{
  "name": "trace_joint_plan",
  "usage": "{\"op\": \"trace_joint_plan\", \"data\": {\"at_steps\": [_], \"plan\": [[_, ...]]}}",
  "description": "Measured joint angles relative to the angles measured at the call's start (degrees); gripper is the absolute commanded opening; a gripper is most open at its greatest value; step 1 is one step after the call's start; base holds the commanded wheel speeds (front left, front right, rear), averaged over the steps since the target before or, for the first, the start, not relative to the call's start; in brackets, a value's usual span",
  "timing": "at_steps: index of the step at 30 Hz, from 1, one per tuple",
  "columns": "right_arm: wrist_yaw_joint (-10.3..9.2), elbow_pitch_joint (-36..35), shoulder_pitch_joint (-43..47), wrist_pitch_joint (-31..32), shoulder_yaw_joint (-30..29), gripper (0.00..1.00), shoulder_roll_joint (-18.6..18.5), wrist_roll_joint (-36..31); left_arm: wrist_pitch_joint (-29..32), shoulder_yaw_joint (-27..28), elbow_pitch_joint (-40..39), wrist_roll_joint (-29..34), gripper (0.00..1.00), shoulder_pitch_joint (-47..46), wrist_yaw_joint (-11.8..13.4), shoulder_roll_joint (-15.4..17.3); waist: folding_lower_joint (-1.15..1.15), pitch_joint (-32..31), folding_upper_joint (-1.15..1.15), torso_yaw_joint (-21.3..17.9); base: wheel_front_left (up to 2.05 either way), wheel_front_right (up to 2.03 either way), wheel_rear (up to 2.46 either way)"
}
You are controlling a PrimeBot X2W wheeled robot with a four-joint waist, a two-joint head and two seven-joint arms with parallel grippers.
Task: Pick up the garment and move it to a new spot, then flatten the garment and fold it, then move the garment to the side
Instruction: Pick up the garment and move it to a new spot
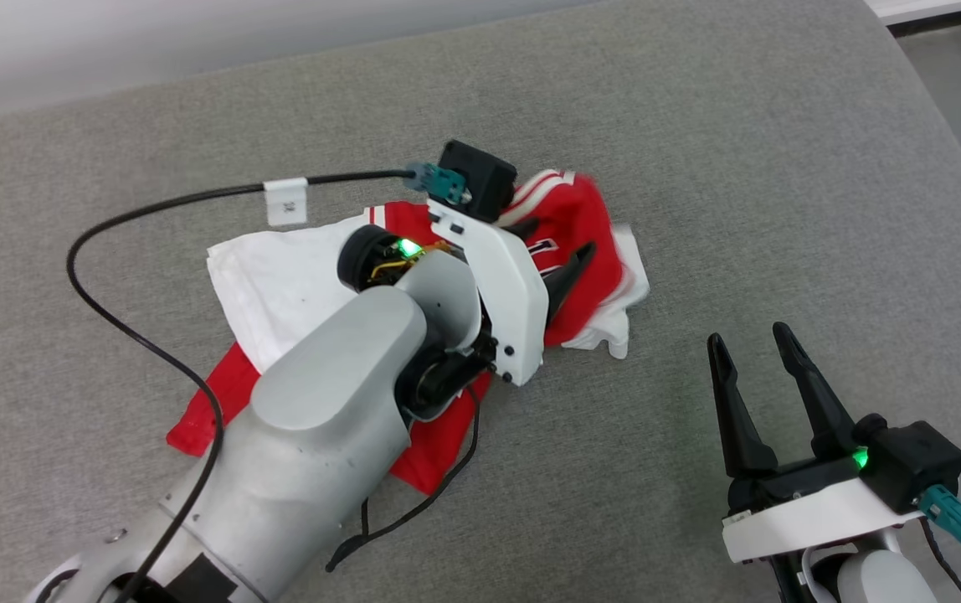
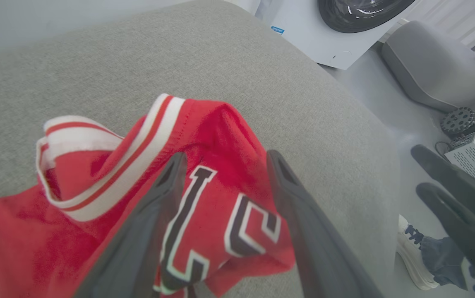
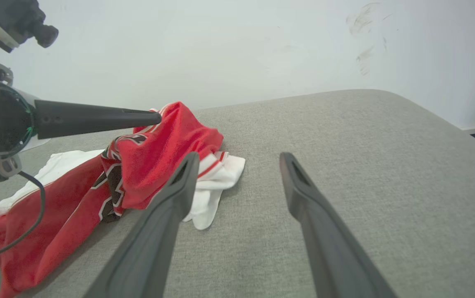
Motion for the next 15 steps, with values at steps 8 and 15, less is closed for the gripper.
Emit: {"op": "trace_joint_plan", "data": {"at_steps": [8, 15], "plan": [[0.0, 0.34, -0.38, 0.0, -0.09, 1.0, 0.03, -1.08, -7.75, -0.41, 5.43, 1.7, 1.0, 0.02, -2.37, -1.11, 0.0, -1.75, 0.0, 3.79, 0.0, 0.0, 0.0], [0.0, 1.21, 0.93, 0.0, -1.9, 1.0, 0.03, -2.88, -16.59, 2.47, 5.49, 3.87, 1.0, -0.35, -1.82, 4.09, 0.0, -6.2, 0.0, 9.2, 0.0, 0.0, 0.0]]}}
